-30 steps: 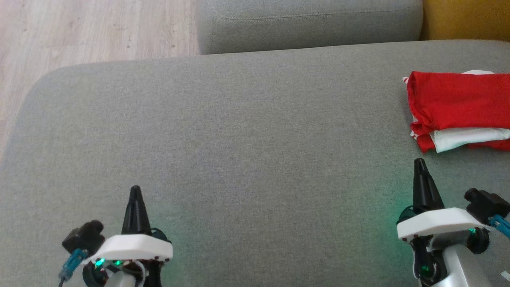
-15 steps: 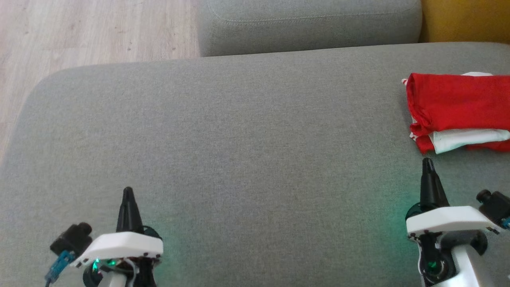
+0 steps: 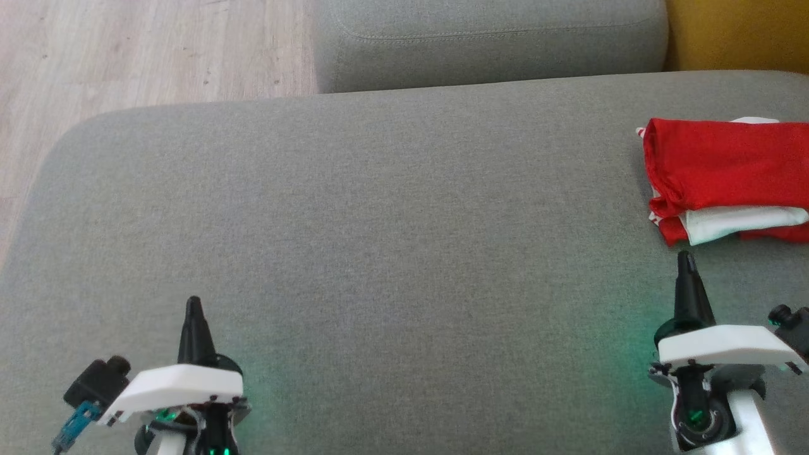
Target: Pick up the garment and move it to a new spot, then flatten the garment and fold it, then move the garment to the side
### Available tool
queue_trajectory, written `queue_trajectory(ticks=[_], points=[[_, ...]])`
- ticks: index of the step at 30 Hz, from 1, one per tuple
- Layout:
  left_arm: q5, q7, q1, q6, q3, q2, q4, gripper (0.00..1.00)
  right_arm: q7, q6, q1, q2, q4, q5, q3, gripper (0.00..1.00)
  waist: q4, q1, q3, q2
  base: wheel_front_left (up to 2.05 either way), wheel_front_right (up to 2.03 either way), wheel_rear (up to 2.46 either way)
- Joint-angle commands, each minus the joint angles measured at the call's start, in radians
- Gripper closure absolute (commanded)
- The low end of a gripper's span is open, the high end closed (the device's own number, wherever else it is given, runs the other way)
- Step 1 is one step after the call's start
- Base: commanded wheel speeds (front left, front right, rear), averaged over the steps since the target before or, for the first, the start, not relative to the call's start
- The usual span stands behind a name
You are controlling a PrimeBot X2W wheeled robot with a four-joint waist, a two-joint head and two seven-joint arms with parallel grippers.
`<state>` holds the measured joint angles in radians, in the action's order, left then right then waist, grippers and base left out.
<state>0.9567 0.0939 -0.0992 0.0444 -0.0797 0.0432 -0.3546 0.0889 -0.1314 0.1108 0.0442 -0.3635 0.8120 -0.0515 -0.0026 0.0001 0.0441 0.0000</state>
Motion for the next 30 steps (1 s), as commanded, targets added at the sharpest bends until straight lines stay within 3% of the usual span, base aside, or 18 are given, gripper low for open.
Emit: queue_trajectory(ticks=[1,30], points=[[0.022,-0.007,-0.028,0.008,0.03,0.003,0.034,1.0,-0.006,0.0,0.023,0.003,0.041,0.03,0.002,1.0,0.0,0.0,-0.001,0.0,0.0,0.0,0.0],[0.282,-0.089,-0.02,0.04,0.097,0.005,0.065,1.0,-0.087,0.0,0.013,0.004,0.073,0.346,-0.025,1.0,0.001,0.0,-0.017,0.0,0.0,0.0,0.0]])
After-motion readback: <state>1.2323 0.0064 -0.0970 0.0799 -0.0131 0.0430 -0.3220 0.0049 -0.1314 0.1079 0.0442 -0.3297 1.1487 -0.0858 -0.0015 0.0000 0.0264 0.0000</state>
